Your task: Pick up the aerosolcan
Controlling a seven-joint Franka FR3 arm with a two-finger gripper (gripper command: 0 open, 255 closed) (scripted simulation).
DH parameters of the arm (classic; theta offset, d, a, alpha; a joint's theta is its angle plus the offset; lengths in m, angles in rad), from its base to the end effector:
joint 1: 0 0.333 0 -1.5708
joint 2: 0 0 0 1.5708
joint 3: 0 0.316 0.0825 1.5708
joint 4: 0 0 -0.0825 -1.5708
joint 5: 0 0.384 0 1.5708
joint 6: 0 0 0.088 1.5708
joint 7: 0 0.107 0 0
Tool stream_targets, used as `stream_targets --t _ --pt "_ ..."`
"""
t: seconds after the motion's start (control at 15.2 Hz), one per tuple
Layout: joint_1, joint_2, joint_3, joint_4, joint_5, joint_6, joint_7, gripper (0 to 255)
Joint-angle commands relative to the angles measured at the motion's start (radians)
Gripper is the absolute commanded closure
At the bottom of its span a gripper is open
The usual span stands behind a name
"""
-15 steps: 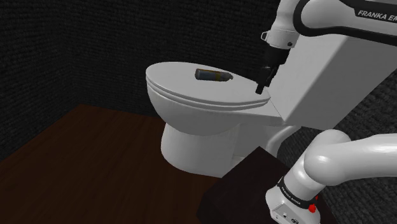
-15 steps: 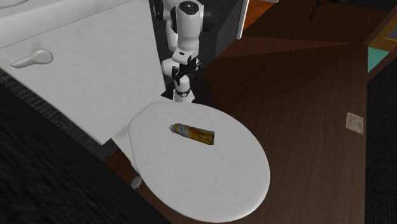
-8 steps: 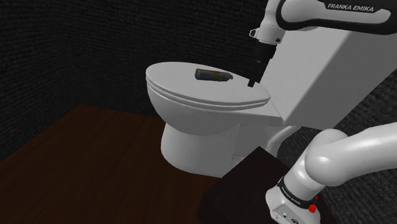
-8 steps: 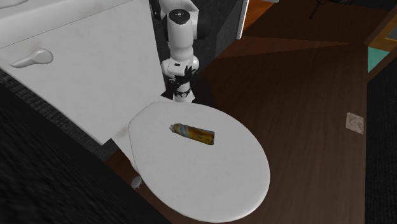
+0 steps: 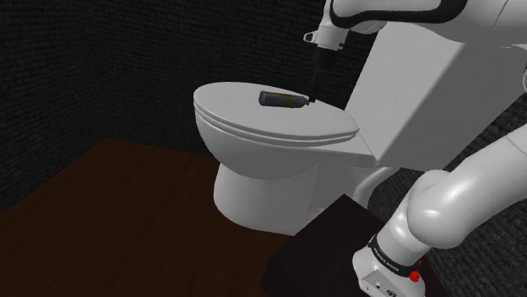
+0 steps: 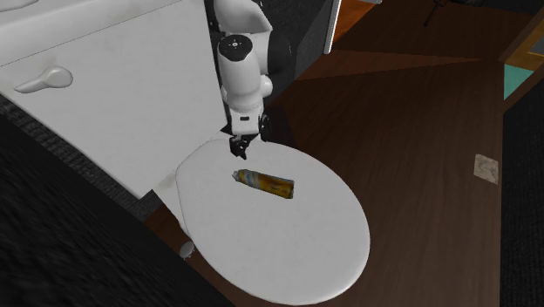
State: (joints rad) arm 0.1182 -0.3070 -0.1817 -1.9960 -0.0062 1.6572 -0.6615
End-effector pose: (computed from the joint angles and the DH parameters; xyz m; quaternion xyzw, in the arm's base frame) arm 0.4585 -0.0397 0.5835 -0.9537 -0.2992 0.0086 0.0291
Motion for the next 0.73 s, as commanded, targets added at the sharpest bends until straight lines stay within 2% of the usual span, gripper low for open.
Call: stream_targets --t 0.0,0.4,0.66 --pt "0.012 0.092 -0.024 0.079 0.027 0.005 -0.092 0" --pt "0.022 0.345 -0.052 0.35 0.122 -0.049 -0.313 0" --pt "0.022 0.34 -0.05 0.29 0.121 0.006 -0.317 0"
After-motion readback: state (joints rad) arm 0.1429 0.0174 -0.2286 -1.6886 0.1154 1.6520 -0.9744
